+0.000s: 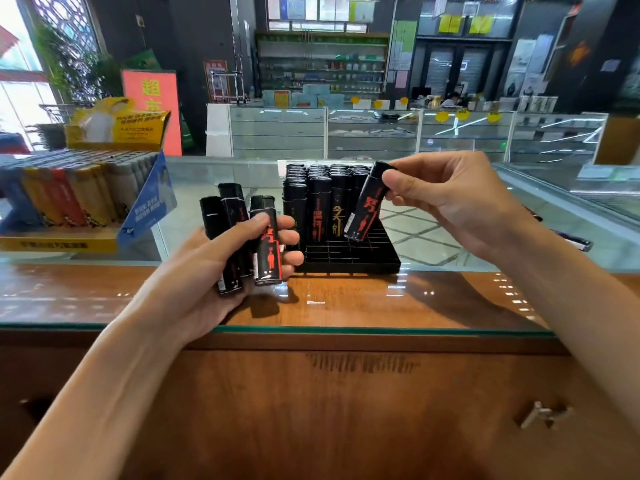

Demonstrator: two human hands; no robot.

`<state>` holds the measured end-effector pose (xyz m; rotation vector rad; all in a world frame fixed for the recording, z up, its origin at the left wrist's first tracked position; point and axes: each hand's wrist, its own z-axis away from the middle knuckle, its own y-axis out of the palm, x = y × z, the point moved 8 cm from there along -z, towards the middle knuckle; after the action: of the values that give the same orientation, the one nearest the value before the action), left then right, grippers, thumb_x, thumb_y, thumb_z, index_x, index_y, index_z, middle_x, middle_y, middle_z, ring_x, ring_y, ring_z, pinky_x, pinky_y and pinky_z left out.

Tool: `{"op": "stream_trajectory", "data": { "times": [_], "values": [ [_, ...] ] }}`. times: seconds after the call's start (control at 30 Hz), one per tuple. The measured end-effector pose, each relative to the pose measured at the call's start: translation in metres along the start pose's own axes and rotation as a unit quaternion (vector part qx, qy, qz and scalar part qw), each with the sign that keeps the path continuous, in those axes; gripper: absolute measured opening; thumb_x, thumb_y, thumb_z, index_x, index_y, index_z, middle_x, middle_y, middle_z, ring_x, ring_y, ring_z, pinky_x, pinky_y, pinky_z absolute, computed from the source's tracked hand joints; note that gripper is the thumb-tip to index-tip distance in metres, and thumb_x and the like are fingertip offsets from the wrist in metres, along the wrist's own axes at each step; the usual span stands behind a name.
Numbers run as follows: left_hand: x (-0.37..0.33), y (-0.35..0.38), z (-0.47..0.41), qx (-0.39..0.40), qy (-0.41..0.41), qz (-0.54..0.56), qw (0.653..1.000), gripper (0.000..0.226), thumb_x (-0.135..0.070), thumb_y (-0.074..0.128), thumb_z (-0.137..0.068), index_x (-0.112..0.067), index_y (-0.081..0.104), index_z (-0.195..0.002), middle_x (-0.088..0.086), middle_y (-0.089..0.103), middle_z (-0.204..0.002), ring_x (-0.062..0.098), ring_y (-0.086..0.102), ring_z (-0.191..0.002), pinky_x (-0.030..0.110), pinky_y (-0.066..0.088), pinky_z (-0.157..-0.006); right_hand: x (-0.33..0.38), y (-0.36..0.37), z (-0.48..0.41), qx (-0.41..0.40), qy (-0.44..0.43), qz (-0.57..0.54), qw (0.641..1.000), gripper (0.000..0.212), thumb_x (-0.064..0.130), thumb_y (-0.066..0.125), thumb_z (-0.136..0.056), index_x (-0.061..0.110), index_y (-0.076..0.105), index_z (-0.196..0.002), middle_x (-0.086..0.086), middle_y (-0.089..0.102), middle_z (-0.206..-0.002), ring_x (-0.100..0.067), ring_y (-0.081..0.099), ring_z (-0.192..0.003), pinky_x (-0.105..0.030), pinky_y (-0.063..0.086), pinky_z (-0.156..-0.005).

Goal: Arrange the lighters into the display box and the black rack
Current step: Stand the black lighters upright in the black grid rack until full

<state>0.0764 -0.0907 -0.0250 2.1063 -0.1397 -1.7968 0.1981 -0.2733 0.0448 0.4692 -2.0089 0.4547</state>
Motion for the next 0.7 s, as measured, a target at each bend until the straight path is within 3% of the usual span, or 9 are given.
{"op": "stream_trajectory", "data": {
  "times": [0.13,0.37,0.7],
  "values": [
    [-0.002,-0.002,0.001,-0.016,0.009,-0.026,1.000,0.027,-0.022,0.058,-0.083,-0.006,0.073,-0.099,0.008,0.070,-0.088,0.021,0.070,-0.077,0.029,0.057,-0.064,0.005,0.006,-0.008,-0.007,-0.039,0.065,0.997,0.011,0.007,0.071,-0.077,0.013,0.071,-0.086,0.002,0.074,-0.073,-0.010,0.068,-0.069,-0.019,0.053,-0.067],
    [-0.003,-0.001,0.003,-0.019,0.024,-0.049,0.998,0.024,-0.022,0.060,-0.079,-0.005,0.073,-0.089,0.009,0.073,-0.086,0.016,0.069,-0.069,0.031,0.059,-0.063,0.019,-0.012,-0.019,-0.061,-0.105,0.225,0.967,0.018,0.007,0.075,-0.076,0.017,0.069,-0.090,0.004,0.069,-0.076,-0.003,0.064,-0.064,-0.017,0.055,-0.068],
    [-0.006,0.004,0.004,-0.005,0.035,-0.068,0.997,0.043,-0.030,0.059,-0.080,-0.005,0.058,-0.115,0.011,0.072,-0.083,0.023,0.071,-0.066,0.034,0.059,-0.057,0.005,-0.019,-0.030,-0.066,-0.123,0.319,0.937,0.017,0.005,0.073,-0.078,0.005,0.071,-0.095,-0.009,0.069,-0.082,-0.014,0.063,-0.071,-0.015,0.054,-0.070]
  ]
}}
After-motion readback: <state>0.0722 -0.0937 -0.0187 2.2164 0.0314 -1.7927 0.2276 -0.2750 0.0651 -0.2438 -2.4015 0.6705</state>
